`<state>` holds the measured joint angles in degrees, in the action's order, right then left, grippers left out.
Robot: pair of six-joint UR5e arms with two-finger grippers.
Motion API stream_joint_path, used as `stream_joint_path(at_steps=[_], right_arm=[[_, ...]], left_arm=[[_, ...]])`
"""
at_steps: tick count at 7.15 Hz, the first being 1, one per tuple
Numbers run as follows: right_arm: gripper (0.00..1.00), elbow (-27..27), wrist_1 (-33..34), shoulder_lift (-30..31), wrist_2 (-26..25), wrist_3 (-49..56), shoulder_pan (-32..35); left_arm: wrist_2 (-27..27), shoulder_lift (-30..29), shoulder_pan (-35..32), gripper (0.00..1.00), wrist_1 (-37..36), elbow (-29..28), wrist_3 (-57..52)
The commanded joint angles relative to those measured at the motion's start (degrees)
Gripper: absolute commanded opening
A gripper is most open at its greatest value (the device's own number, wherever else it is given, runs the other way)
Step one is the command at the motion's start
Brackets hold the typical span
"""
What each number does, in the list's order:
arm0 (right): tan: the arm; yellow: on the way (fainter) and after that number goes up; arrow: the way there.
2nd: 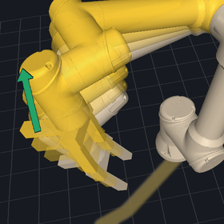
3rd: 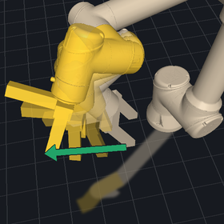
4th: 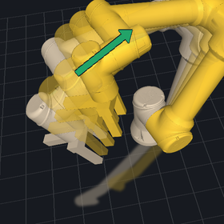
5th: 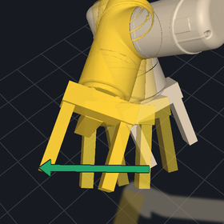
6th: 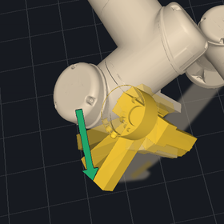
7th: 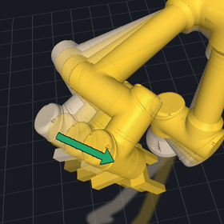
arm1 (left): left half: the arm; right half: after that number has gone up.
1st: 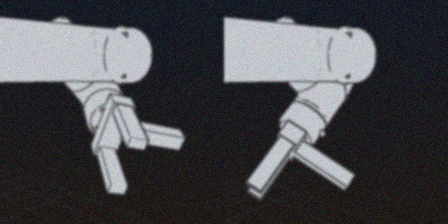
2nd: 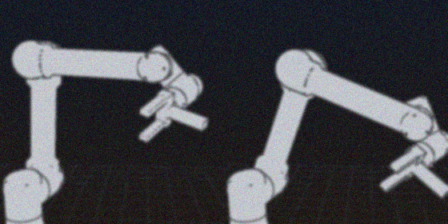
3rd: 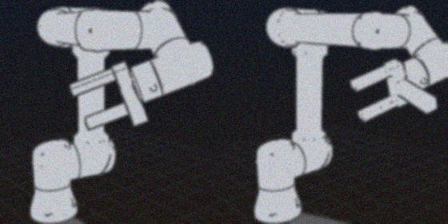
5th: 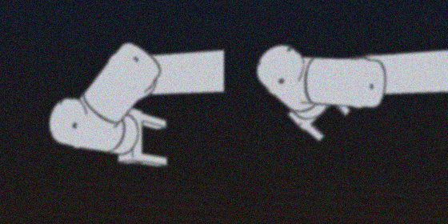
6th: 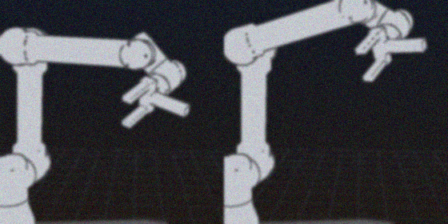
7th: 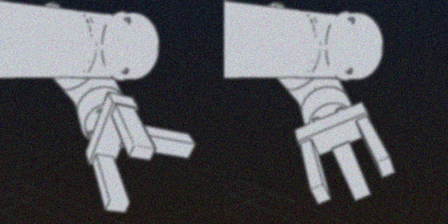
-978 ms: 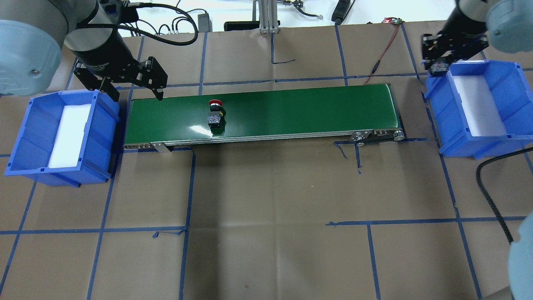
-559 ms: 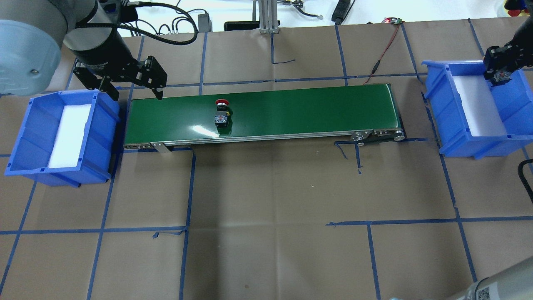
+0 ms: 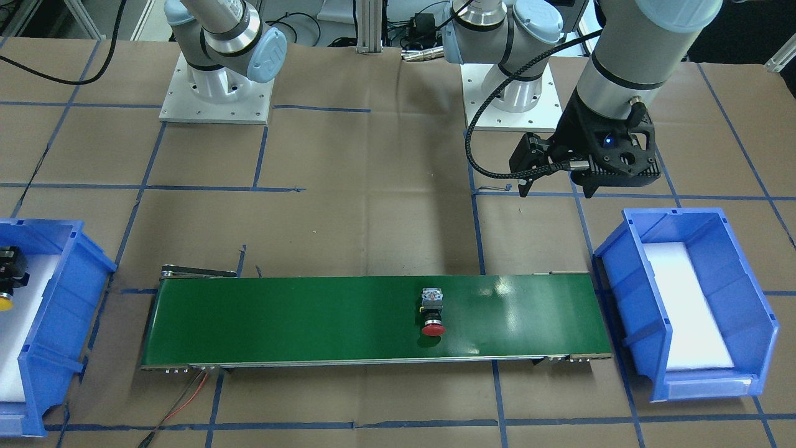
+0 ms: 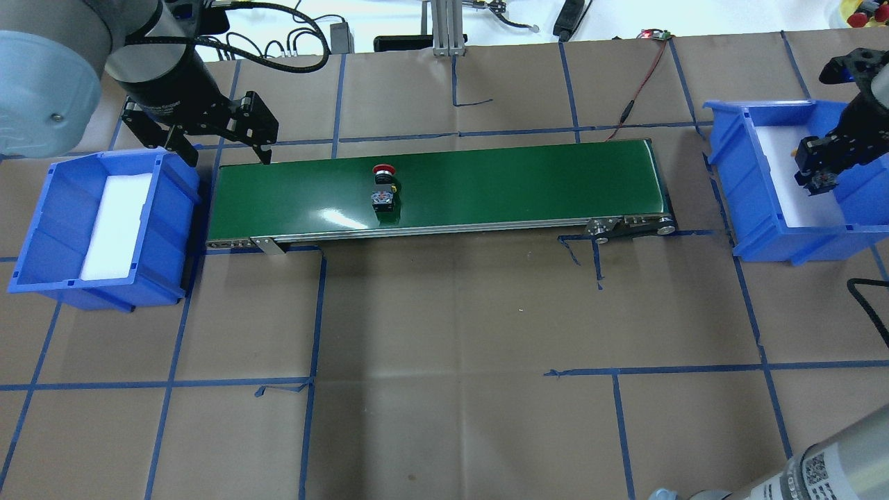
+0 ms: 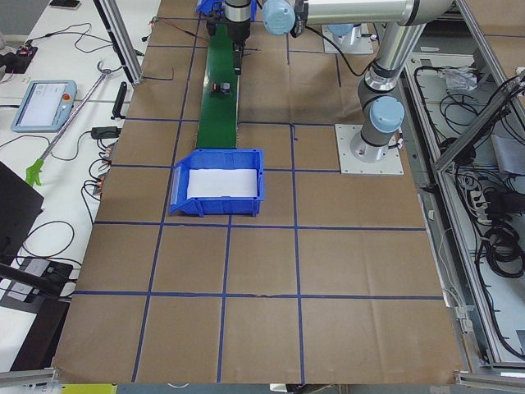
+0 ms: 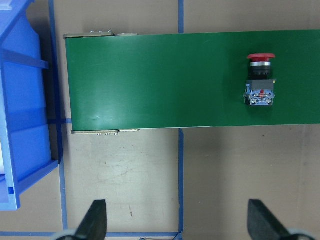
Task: Transport two buttons from left to right
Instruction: 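Lower the yellow button into the bin and open the right gripper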
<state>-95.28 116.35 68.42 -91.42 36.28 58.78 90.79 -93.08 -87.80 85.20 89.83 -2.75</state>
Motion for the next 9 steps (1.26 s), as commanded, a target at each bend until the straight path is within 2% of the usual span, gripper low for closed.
stream_joint_path(at_steps=[1,3,7,8,9], right_arm=[[0.05,-3.6,2.5,-0.5,-1.0,1.2,-0.9],[0.05,-5.4,4.6,-1.1,-1.1,1.1,-1.5],[0.07,-6.8,4.7,-1.6,-1.2,0.6,-1.5],[0.25,-6.8,4.7,-1.8,-1.2,0.6,-1.5],[0.67,-6.2,4.8,-1.7,-0.7,0.4,-1.5]], left_arm=[[0.0,0.0,0.0,1.00,0.0,0.0,-0.1],[0.0,0.0,0.0,1.00,0.0,0.0,0.0],[0.0,0.0,0.0,1.00,0.0,0.1,0.0],[0.0,0.0,0.0,1.00,0.0,0.2,0.0],[0.0,0.1,0.0,1.00,0.0,0.1,0.0]])
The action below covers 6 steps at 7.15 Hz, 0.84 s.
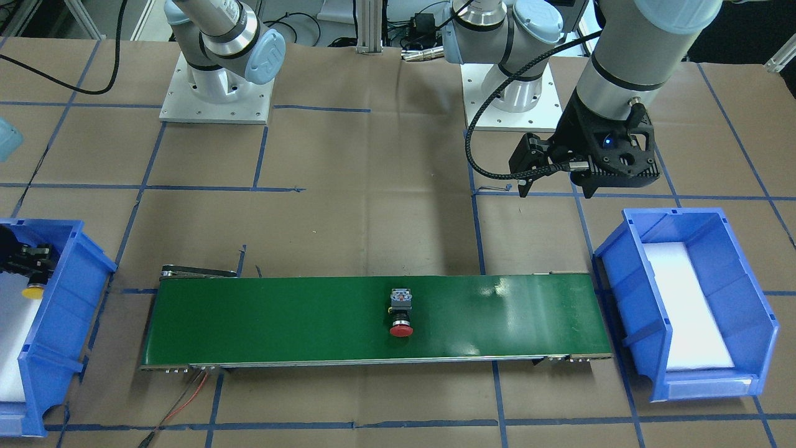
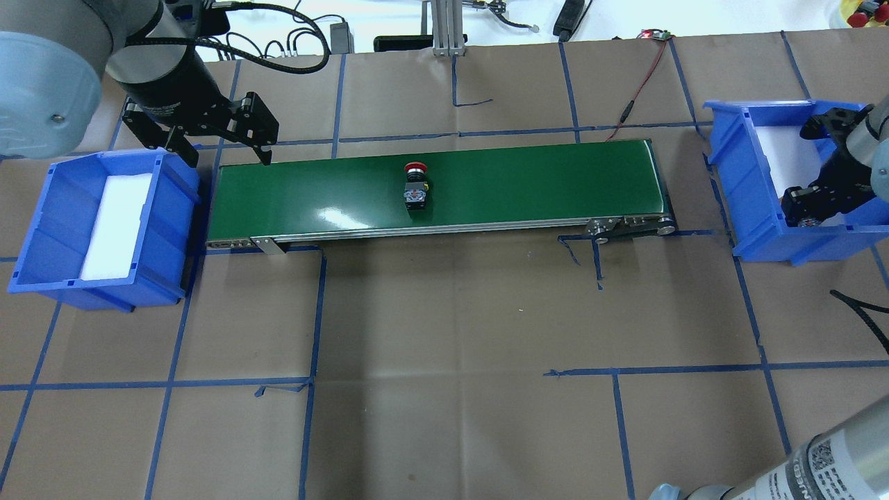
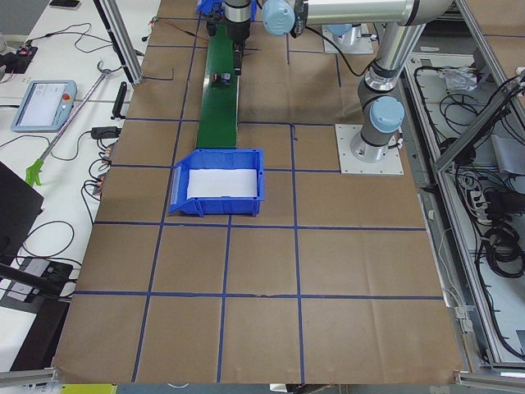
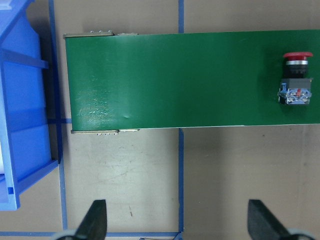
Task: Transport two buttons from left to right
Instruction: 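Lower the yellow button into the bin and open the right gripper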
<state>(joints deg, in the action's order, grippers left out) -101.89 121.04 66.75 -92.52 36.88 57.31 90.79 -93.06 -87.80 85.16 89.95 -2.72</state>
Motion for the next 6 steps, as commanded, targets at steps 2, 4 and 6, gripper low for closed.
stream_joint_path(at_steps=[2,4,6], right_arm=[[0.83,0.6,0.8,0.3,1.0,-0.3,0.1],[0.82,0.7,0.9,0.6,1.0,-0.3,0.1],[0.90,4.2,-0.1,1.4,1.1,-0.3,0.6]], left_arm=[[0.0,0.1,0.0,1.00,0.0,0.1,0.0],[0.0,0.6,0.0,1.00,0.0,0.7,0.0],[0.0,0.7,0.0,1.00,0.0,0.6,0.0]])
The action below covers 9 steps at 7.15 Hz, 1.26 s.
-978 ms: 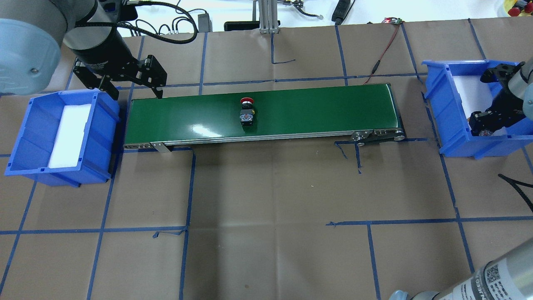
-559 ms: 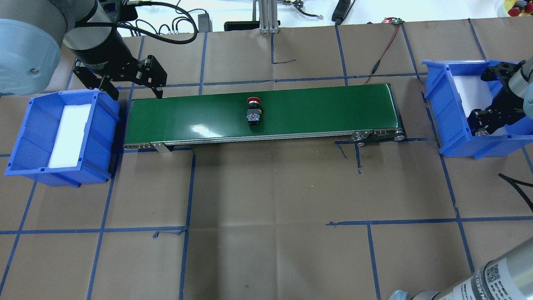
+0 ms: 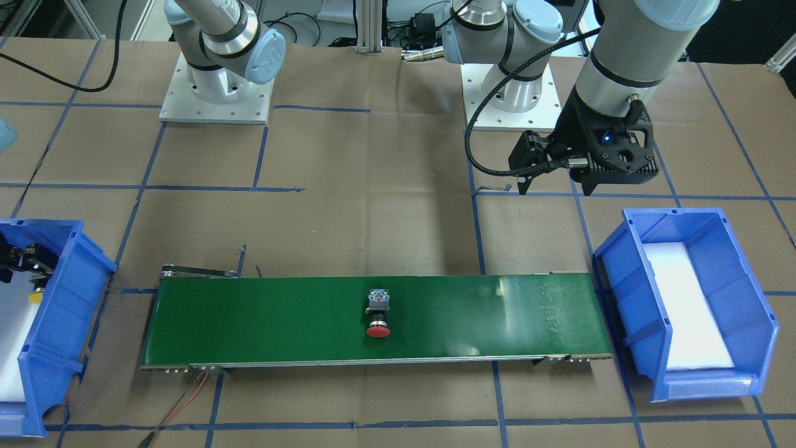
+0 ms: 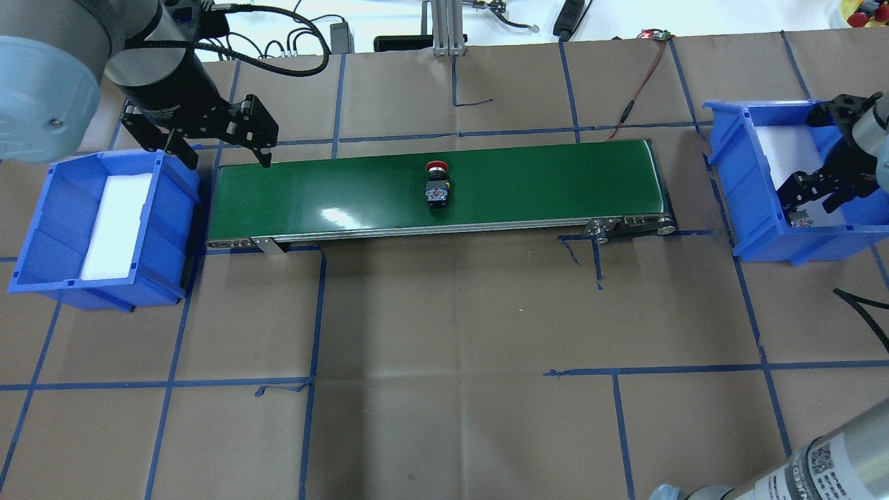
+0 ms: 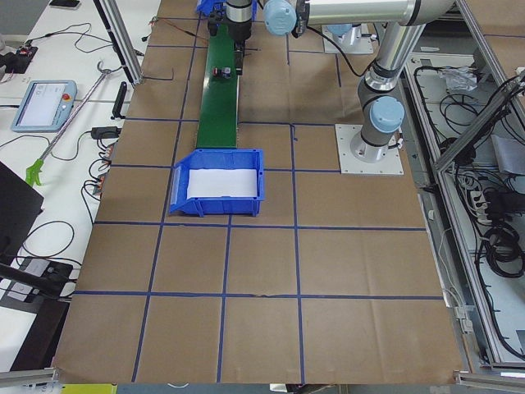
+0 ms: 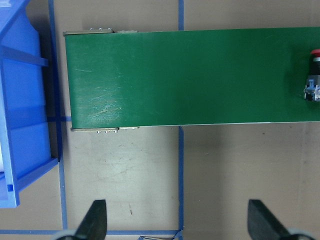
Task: Transport two buttons from left to right
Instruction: 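Lower the yellow button into the bin and open the right gripper, then raise the right gripper out of the bin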
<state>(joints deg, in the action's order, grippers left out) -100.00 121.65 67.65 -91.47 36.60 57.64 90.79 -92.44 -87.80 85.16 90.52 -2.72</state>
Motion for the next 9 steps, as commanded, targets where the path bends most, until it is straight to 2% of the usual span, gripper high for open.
stream_joint_path(at_steps=[1,2,3,6,8,9], right_arm=[[1.00,6.2,-0.8,1.7,2.1,0.1,0.7],[1.00,10.0,-1.3,2.7,1.8,0.0,1.8],[1.00,13.7,-5.2,2.8,1.3,-0.5,3.2],[1.00,24.5,-25.7,3.0,1.5,-12.0,8.4],[1.00,26.0,-34.5,6.1,1.9,-24.6,15.4],[1.00,25.3,-34.8,8.9,1.8,-30.1,19.7]], left_arm=[[0.0,0.1,0.0,1.00,0.0,0.0,0.0],[0.0,0.1,0.0,1.00,0.0,-0.1,0.0],[0.0,0.1,0.0,1.00,0.0,0.0,0.0],[0.0,0.1,0.0,1.00,0.0,-0.2,0.0],[0.0,0.0,0.0,1.00,0.0,-0.5,0.1],[0.0,0.0,0.0,1.00,0.0,-0.6,0.1]])
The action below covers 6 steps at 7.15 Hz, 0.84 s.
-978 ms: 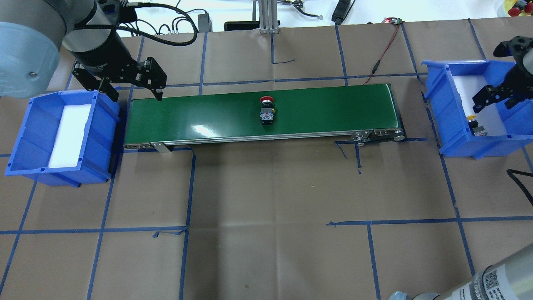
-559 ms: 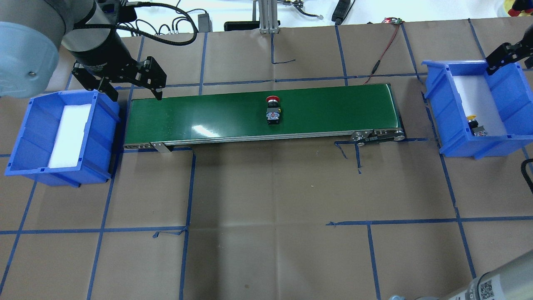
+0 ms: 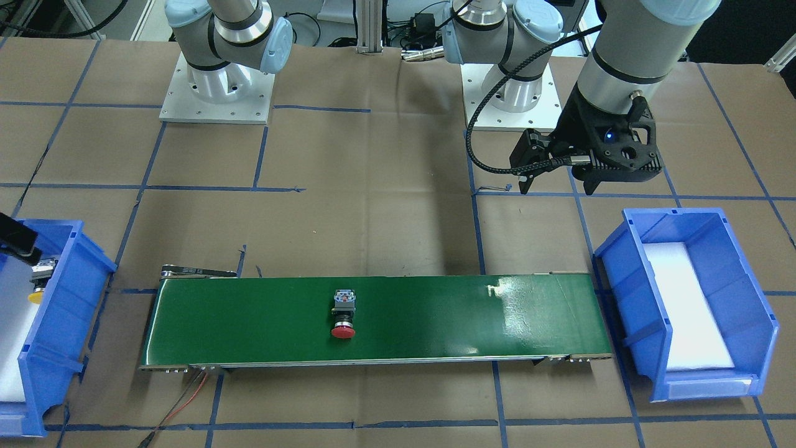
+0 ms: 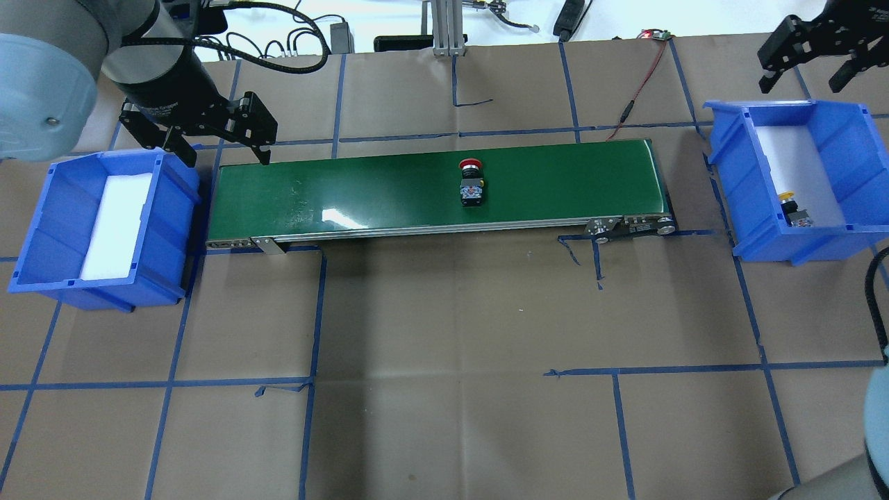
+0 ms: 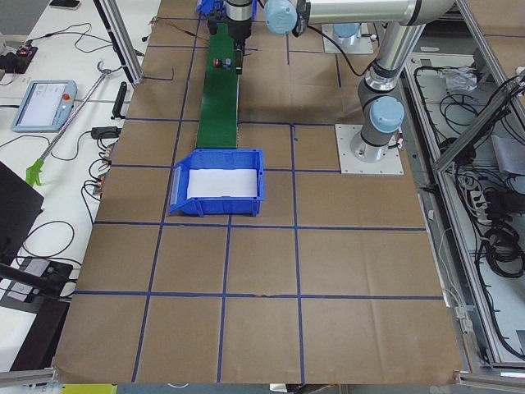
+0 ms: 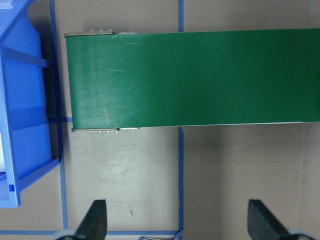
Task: Transport two buttons from left to right
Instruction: 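Raise the right gripper out of the bin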
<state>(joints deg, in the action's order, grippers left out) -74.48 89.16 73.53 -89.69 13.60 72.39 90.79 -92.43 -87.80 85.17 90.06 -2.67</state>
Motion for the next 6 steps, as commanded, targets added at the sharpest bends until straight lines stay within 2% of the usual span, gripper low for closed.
stream_joint_path(at_steps=[1,3,6], right_arm=[[1.00,-1.9,-2.2,4.7,-0.5,-11.3,9.7],[0.98,-7.9,0.4,6.4,-0.3,-12.8,12.1],[0.96,-16.2,13.0,10.1,0.5,-13.2,12.4]], left_arm=[[-0.1,0.0,0.0,1.00,0.0,0.0,0.1],[0.0,0.0,0.0,1.00,0.0,-0.1,0.0],[-0.1,0.0,0.0,1.00,0.0,-0.1,0.0]])
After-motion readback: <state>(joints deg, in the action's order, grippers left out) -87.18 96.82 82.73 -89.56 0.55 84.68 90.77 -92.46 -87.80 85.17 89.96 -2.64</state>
